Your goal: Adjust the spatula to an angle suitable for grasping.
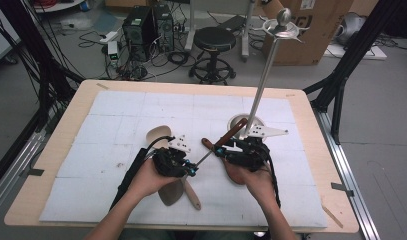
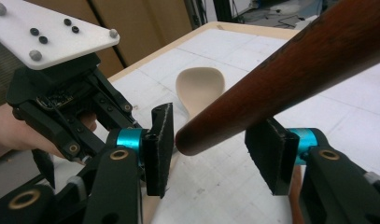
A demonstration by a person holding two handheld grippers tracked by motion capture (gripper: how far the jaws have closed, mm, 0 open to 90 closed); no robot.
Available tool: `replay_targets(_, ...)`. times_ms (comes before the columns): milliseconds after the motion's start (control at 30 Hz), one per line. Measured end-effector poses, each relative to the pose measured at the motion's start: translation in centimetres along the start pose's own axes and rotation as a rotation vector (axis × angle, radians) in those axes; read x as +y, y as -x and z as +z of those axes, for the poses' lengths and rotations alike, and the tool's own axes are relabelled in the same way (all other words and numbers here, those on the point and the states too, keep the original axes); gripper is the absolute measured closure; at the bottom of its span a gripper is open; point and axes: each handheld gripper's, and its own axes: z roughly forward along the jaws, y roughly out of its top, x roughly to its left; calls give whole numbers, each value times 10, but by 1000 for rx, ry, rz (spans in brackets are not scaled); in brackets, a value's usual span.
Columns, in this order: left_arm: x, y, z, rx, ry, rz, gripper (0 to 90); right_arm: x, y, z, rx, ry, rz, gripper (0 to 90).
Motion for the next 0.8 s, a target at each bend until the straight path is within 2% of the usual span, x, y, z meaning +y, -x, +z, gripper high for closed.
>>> replay_targets(167,1,3,-3,5,22,11,839,4,-3,4,22,4,12,573)
replay_targets(433,-2,5,-17,-13,86,4,834,20,-13,3,122,49,25,665)
replay_targets(533,-5,4,-22,-29,112,-2,826,25,-17,5,155,49,29,688)
replay_targets(667,-8,4,-32,-32,138,-5,786,32,-23,9,210,59,36,715)
replay_targets(733,-10,2,-38,-29,149,-5,720,35,-25,9,236,60,47,728)
replay_targets(800,-12,0,-44,-33,164,-8,706,39,-27,9,244,64,38,731)
